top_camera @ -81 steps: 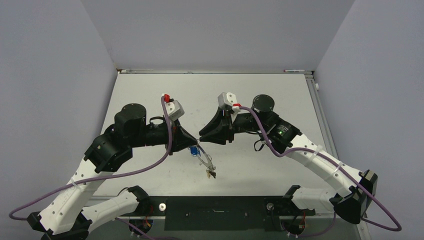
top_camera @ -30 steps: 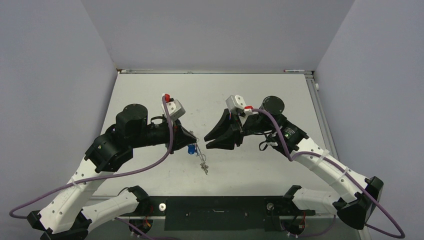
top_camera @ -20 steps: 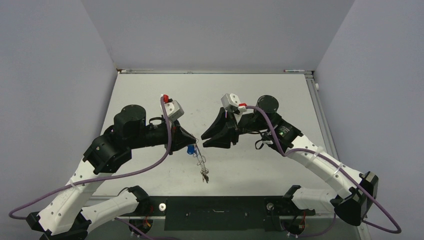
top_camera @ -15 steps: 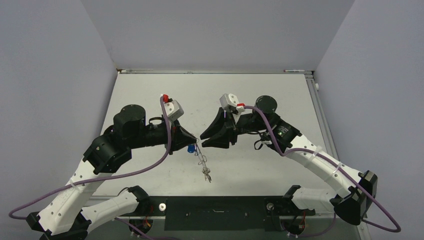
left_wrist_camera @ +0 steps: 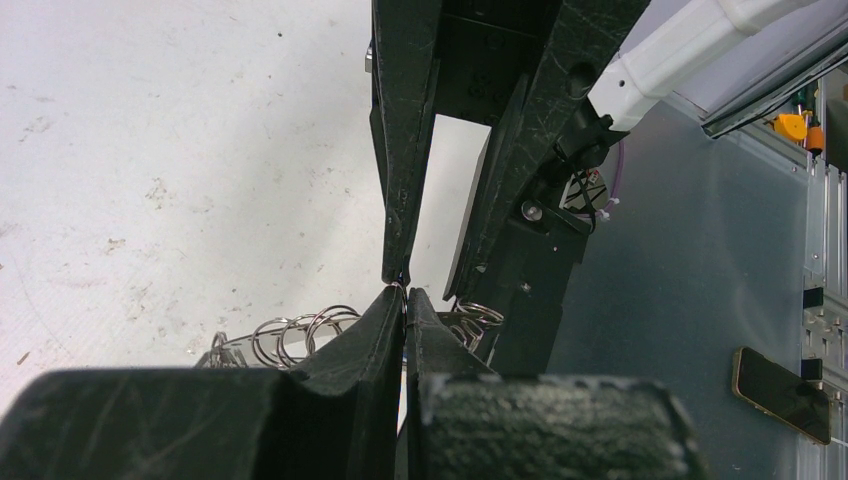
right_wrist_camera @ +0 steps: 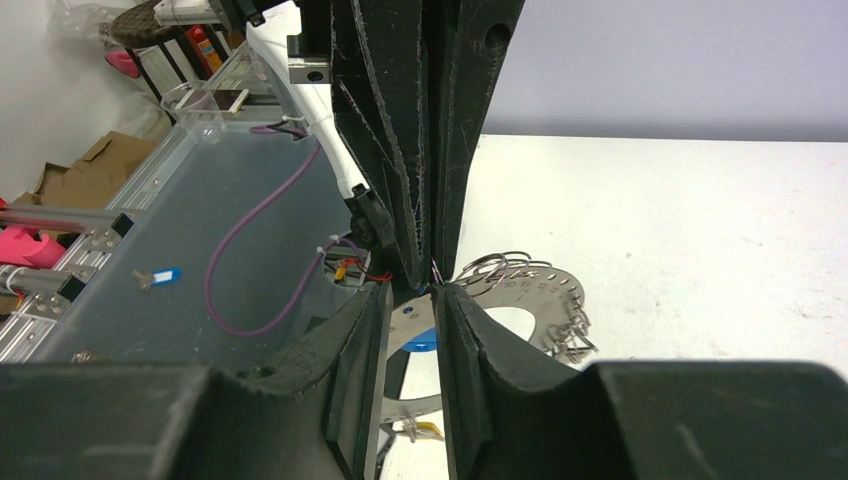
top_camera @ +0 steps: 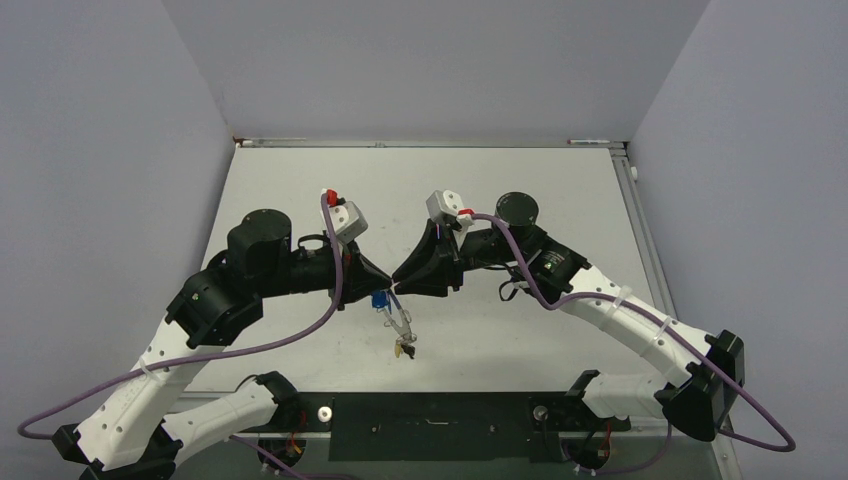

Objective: Put the keys on the keyring

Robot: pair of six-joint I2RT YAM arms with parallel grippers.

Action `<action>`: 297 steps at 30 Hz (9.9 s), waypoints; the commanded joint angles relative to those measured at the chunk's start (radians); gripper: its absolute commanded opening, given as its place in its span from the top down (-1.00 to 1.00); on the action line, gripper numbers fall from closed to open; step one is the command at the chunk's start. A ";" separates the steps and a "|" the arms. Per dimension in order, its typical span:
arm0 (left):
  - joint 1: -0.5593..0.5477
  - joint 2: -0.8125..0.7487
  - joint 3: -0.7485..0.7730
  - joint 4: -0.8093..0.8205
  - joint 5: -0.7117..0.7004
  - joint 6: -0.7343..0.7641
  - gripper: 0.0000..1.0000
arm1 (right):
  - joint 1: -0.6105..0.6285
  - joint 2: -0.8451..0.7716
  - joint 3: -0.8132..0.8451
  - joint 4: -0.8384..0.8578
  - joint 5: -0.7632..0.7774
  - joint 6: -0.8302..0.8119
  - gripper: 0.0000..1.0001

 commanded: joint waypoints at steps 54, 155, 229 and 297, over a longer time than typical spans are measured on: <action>-0.006 -0.010 0.029 0.153 0.102 -0.012 1.00 | 0.026 -0.046 -0.011 0.073 0.045 -0.048 0.90; -0.120 -0.142 -0.392 0.586 -0.023 0.129 1.00 | 0.078 -0.270 -0.445 0.926 0.534 0.321 0.90; -0.130 -0.157 -0.286 0.669 0.004 0.000 0.47 | 0.193 -0.276 -0.466 0.945 0.593 0.292 0.90; -0.129 -0.105 -0.118 0.466 0.113 0.079 1.00 | 0.168 -0.287 -0.161 0.097 0.399 -0.101 0.29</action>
